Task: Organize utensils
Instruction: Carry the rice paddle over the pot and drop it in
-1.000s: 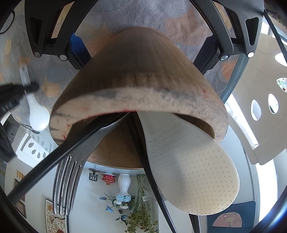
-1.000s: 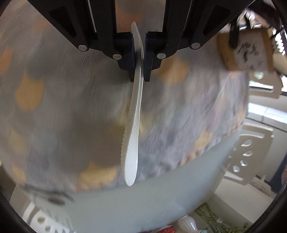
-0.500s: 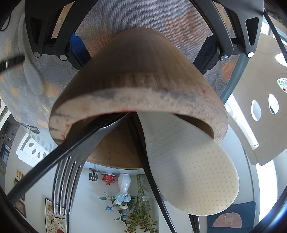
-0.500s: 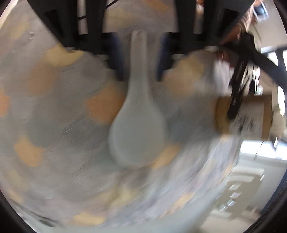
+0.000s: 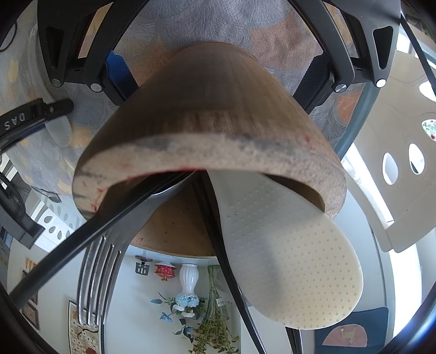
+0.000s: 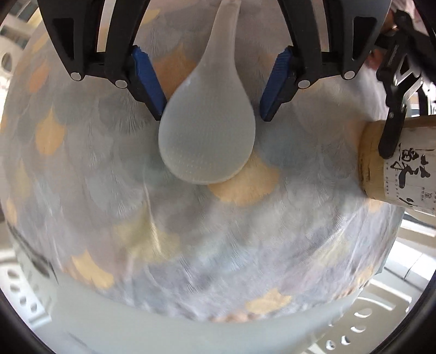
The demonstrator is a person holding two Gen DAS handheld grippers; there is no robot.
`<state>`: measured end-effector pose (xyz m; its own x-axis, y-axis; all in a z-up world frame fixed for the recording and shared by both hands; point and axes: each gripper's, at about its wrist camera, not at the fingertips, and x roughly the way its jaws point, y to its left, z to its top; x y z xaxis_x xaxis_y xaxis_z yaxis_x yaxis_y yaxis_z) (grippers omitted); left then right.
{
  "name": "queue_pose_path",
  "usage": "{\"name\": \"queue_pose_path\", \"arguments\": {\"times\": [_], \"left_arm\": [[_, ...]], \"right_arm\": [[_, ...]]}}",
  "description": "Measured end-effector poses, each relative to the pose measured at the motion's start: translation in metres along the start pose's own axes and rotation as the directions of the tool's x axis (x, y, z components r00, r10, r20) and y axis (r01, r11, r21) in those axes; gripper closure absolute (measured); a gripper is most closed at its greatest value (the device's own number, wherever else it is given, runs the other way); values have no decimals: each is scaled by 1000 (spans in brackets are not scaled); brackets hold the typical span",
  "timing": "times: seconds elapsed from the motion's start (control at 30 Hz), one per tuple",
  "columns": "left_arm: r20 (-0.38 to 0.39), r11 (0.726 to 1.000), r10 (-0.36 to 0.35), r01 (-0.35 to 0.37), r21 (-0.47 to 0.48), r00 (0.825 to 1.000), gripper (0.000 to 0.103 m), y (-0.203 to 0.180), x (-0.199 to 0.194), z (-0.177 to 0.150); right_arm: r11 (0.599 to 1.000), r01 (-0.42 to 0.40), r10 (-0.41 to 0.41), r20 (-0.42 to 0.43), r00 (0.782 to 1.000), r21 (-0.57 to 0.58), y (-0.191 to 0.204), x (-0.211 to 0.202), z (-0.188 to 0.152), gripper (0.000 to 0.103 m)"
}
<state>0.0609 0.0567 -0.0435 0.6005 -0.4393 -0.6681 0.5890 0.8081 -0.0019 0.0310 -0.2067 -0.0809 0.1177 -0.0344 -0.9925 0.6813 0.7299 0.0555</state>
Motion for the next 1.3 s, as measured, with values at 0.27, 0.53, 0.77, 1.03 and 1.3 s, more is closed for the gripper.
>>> {"name": "queue_pose_path", "arguments": {"times": [0.27,0.53,0.77,1.03,1.3], "left_arm": [[-2,1000,-6,6,-4,1000,1,3,0,0],[-2,1000,-6,6,-4,1000,1,3,0,0],[0,1000,-3,3,-3,1000,1,3,-1,0],[0,1000,2,-2,2,1000,1,1,-2,0],[-1,1000,4,-4,3,1000,1,1,-1,2]], "right_arm": [[989,-145,144,79,986,5,4,-7,18,42],[961,-270,277,179,944,-62,11,-36,12,42],[944,-297,324,233,917,-144,31,-70,-6,42],[941,-280,332,348,877,-192,38,-120,-4,42],[947,-243,316,490,812,-209,44,-197,6,42]]}}
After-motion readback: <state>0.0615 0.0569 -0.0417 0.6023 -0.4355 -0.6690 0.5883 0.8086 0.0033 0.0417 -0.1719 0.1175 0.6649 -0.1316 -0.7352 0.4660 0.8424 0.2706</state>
